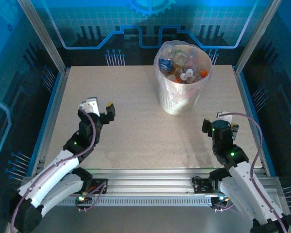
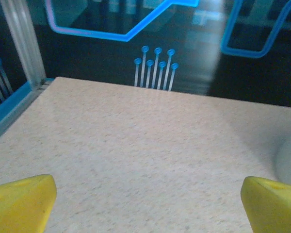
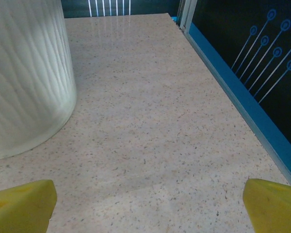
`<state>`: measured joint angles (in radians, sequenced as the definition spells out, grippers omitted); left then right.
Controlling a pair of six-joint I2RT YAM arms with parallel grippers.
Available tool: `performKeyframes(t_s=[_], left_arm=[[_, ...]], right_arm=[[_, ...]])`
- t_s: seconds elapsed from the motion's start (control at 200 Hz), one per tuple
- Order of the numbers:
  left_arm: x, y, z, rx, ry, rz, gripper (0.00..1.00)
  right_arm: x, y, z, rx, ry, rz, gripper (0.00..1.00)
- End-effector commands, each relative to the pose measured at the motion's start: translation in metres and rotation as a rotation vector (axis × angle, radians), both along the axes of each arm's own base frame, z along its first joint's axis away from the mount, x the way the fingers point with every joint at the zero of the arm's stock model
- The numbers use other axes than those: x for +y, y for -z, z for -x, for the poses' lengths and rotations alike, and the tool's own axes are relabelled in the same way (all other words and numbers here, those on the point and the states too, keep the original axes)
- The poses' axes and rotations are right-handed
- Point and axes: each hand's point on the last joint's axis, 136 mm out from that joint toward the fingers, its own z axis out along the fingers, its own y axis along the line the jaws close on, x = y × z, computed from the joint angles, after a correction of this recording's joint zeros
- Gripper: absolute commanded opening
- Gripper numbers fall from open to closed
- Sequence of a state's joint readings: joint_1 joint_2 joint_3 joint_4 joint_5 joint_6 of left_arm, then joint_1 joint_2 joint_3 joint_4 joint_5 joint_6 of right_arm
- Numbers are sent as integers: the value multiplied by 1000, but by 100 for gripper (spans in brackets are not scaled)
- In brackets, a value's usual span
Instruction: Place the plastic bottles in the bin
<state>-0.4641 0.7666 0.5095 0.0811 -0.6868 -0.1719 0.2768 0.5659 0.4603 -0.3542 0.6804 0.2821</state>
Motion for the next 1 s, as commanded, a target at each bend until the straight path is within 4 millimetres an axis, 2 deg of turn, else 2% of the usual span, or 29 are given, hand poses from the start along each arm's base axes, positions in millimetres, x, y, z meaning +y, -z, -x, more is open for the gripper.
performKeyframes(t_s=[0.0, 0.19, 0.35, 0.46, 0.56, 0.595, 0.71, 0.995], left_arm=[[27, 12, 9, -43, -104, -67, 99], [55, 59, 14, -37, -160, -87, 99], [63, 87, 6, -11, -136, -109, 99], [59, 96, -5, -33, -91, -120, 99], [50, 93, -17, -85, -38, -120, 99], [48, 94, -22, -94, -27, -121, 99], [37, 93, -38, -139, 26, -142, 99], [35, 124, -67, -69, 58, -154, 99]], right_arm=[[-5, -11, -11, -111, -3, 29, 100], [-4, 8, -22, -108, -40, 26, 100], [-6, 19, -35, -106, -42, 6, 100], [-5, 24, -46, -107, -60, 4, 100], [0, 30, -56, -104, -98, 9, 100], [1, 26, -61, -128, -108, 12, 100], [5, 29, -71, -121, -136, 20, 100], [9, 30, -84, -135, -185, 23, 100]])
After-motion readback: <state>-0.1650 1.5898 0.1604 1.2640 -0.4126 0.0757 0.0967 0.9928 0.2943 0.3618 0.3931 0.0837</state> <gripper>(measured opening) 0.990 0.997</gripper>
